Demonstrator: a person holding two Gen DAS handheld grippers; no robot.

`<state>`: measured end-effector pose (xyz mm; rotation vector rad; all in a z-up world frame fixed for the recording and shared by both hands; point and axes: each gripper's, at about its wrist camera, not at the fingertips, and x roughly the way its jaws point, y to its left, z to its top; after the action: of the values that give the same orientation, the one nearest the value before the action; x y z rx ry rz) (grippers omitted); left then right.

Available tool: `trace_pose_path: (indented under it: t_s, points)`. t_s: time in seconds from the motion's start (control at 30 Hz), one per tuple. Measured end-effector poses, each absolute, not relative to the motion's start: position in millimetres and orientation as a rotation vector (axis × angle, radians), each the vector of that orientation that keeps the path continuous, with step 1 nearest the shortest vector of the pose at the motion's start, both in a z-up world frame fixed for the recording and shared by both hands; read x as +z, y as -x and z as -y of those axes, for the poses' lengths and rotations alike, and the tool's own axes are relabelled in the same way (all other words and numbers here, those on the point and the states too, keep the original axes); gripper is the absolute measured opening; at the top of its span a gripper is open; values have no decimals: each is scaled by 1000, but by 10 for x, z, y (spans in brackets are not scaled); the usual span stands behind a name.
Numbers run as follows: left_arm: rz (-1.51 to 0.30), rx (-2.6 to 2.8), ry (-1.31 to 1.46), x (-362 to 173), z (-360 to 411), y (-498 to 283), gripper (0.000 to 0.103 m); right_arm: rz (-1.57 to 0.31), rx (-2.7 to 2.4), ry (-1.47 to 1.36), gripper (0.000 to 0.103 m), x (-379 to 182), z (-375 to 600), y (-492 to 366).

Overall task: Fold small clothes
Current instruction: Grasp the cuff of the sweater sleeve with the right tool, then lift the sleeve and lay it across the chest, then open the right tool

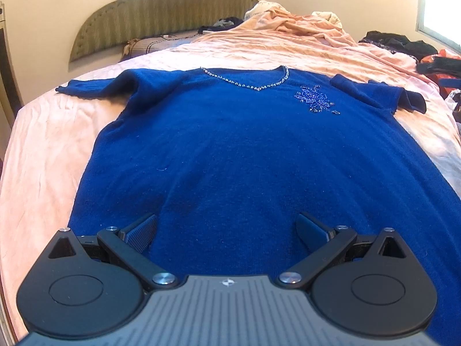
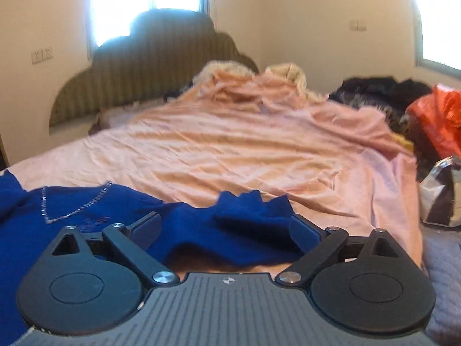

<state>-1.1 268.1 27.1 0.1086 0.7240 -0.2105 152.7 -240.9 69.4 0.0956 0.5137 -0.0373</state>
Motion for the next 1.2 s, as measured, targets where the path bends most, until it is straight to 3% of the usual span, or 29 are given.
trace_pose_path:
  t_s: [0.27, 0.33, 0.43, 0.6, 0.87, 1.2]
  points:
    - [-720, -213, -97, 273, -2701, 3, 103, -711, 12, -292, 90, 425, 2849, -2470]
    - [-719, -214, -97, 269, -2700, 7, 103, -787, 38, -291, 79, 310, 2824, -2625]
    - [-719, -214, -97, 269, -2699, 7, 103, -814, 12, -243, 71, 180, 2761, -2713]
    - [-719, -213, -97, 268, -2696, 4, 103, -768, 6, -176, 17, 139, 2673, -2651]
    - [-720, -213, -98, 271, -2696, 8, 103, -648, -39, -150, 13, 422, 2624, -2409]
    - [-720, -214, -98, 270, -2698, 9, 103, -551, -107, -390, 14, 759, 3019, -2053]
